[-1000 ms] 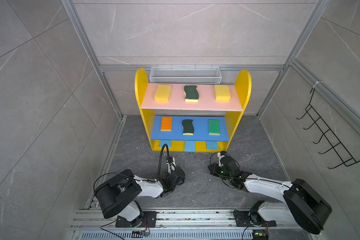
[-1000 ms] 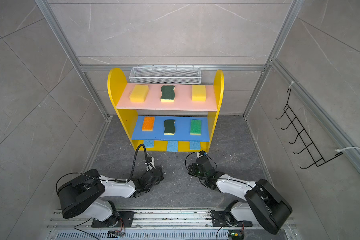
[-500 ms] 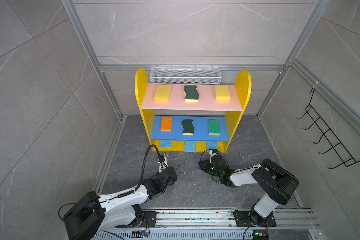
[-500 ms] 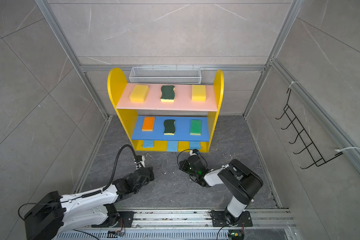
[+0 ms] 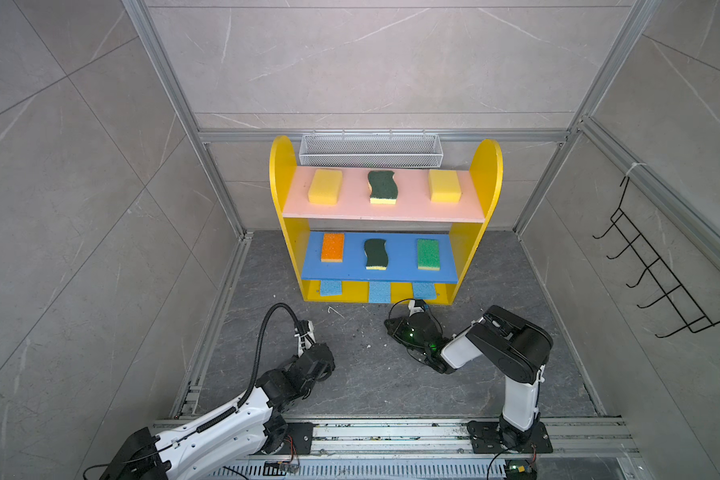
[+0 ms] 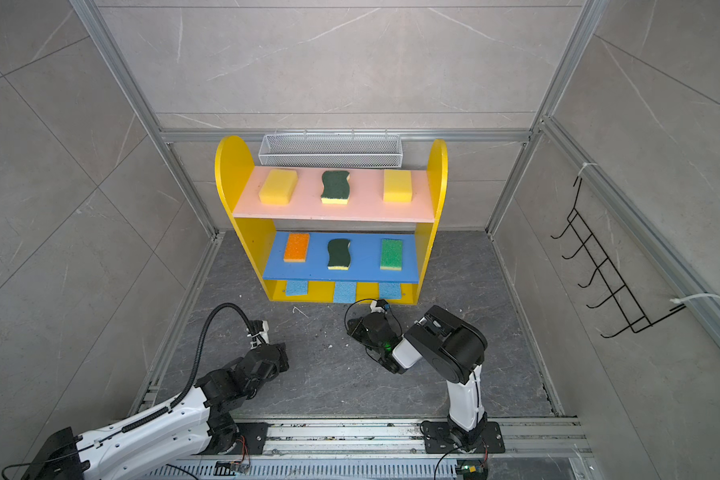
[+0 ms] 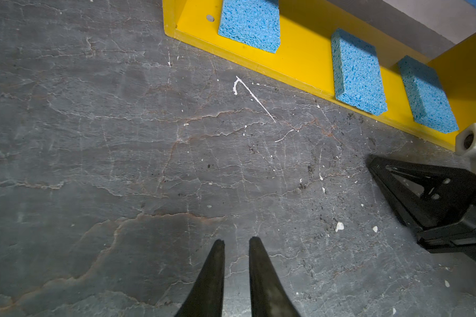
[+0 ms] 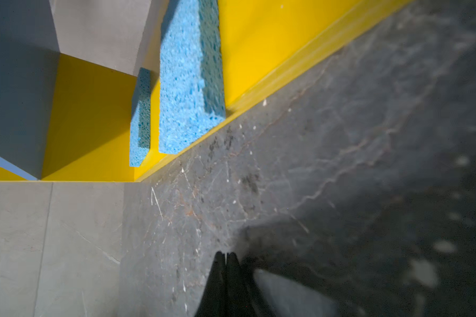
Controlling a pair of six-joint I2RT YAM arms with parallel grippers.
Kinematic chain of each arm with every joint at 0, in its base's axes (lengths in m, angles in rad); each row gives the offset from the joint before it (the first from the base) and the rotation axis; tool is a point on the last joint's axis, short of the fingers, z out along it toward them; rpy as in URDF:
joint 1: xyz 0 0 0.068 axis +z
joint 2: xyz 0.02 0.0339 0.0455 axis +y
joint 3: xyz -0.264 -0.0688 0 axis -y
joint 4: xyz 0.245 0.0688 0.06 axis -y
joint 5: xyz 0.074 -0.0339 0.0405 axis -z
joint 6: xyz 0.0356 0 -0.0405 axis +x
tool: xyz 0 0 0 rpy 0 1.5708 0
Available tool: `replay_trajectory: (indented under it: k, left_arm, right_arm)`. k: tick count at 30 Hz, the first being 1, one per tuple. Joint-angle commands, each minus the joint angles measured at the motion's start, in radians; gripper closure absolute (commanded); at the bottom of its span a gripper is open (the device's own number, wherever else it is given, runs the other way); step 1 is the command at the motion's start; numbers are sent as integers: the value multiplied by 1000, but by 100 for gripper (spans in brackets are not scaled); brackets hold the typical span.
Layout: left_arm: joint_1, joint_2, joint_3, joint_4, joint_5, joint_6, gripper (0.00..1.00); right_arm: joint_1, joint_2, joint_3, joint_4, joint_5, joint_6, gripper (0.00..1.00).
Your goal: Place and organize the cleaning sponges onto the shelf
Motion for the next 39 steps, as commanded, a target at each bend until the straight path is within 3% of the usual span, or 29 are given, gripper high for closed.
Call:
replay_trajectory:
  k: [1, 13, 19, 39]
  left_arm:
    - [6, 2, 9, -14, -31, 21, 78]
    - [7, 18, 2, -6, -39, -7, 78]
    - [9, 33, 9, 1, -44, -12, 78]
    - [12, 75, 25, 20, -34, -9, 78]
  right_arm:
    - [10, 64, 16, 56, 45, 46, 100]
    - [14, 146, 51, 85, 98, 87, 100]
    - [29, 143, 103, 2, 141, 67, 100]
    - [29, 208, 140, -31, 215, 98, 100]
